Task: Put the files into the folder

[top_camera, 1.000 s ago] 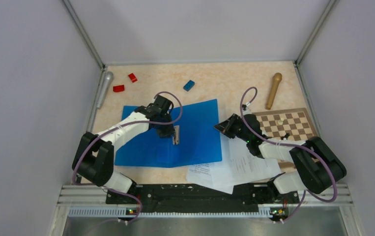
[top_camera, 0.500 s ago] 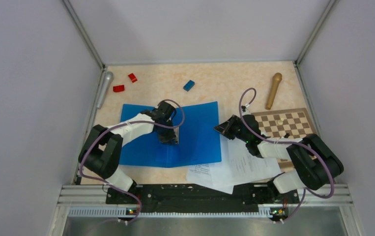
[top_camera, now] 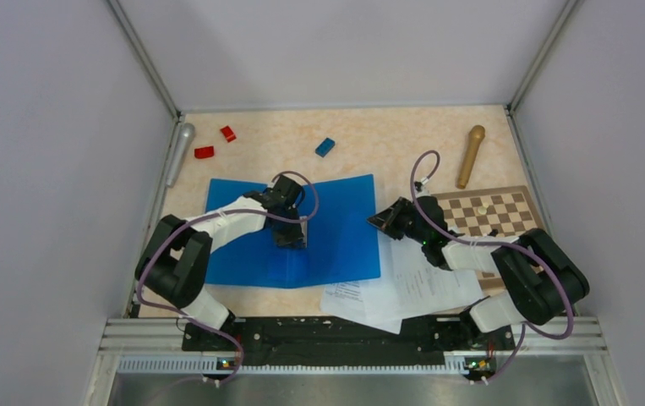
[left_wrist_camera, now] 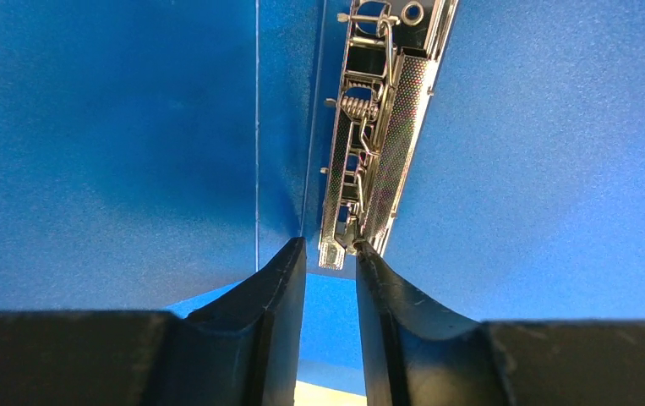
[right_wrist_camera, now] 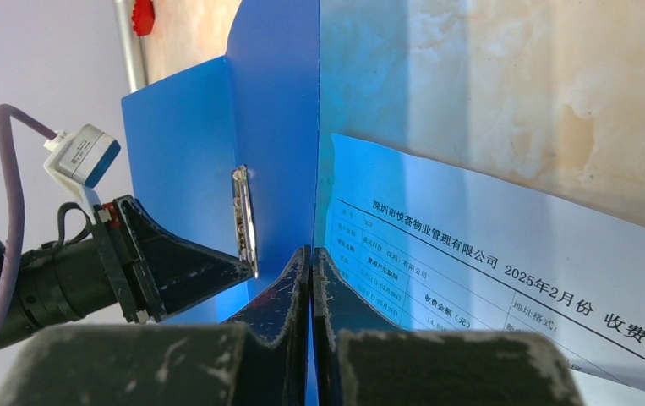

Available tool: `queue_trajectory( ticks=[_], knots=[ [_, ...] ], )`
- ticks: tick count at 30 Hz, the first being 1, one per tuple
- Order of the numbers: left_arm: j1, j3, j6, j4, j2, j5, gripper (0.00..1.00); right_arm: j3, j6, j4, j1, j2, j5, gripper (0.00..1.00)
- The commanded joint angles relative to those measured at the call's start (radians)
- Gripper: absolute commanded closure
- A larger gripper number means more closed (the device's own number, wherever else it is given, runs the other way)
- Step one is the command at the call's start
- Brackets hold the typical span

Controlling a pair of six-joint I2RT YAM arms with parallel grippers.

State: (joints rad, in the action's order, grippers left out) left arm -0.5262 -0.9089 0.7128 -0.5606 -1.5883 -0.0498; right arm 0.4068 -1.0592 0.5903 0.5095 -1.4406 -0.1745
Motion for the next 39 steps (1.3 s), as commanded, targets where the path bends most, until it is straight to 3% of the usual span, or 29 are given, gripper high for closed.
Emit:
queue_trajectory(
  ticks=[1, 39],
  knots=[
    [-0.016, -0.021, 0.011, 0.004, 0.058, 0.093, 0.65, 0.022, -0.016, 0.026, 0.012, -0.010, 0.000, 1.00],
    [-0.018, -0.003, 0.045, 0.001, 0.035, 0.097, 0.84, 0.049, -0.040, 0.046, 0.011, -0.073, -0.023, 1.00]
  ],
)
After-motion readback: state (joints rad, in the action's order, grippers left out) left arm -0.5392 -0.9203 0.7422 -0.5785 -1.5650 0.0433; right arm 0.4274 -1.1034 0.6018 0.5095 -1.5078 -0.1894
